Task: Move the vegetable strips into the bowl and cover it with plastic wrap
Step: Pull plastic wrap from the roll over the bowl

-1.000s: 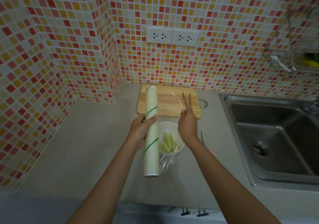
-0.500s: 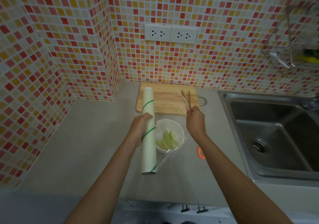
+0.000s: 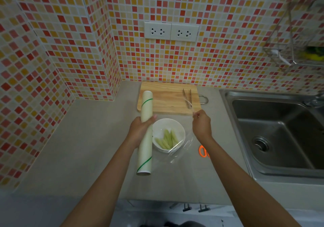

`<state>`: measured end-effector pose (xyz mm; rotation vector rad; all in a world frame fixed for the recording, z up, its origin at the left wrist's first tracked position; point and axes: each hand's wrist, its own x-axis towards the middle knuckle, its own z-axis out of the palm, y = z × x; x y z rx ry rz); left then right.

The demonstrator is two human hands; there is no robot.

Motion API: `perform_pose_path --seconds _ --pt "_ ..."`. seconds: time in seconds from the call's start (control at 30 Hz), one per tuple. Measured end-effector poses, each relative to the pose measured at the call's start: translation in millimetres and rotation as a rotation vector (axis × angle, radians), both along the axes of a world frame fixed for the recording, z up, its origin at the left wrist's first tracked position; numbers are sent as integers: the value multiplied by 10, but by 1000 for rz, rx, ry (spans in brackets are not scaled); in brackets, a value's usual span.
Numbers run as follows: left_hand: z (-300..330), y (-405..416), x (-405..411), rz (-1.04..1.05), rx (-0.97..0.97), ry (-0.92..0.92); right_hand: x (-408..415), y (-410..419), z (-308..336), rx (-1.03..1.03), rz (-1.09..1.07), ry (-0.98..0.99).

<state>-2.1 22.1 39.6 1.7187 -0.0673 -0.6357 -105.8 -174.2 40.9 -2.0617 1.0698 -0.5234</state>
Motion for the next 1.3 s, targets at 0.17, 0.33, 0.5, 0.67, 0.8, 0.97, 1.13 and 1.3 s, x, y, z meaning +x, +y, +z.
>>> perform_pose_path --seconds 0.17,0.33,0.5,0.67,0.8,0.97,1.13,1.3 --pt "-69 60 63 54 41 -111 -46 -37 -81 19 -9 19" --pt "-98 48 109 -6 94 -119 -73 -96 -137 34 -3 23" --pt "-169 51 89 22 120 -104 -84 -129 -199 30 22 30" --pt "-250 70 88 -4 155 -158 -74 -131 -286 39 17 40" --pt "-324 84 107 7 163 -207 -64 -137 -376 43 19 64" --pt "-459 79 100 -7 155 -234 -25 -133 -503 25 22 118" --pt "-536 71 113 4 147 -232 -27 -133 -646 18 23 156" --pt "-602 62 119 -15 130 -212 -32 -68 -775 40 36 175"
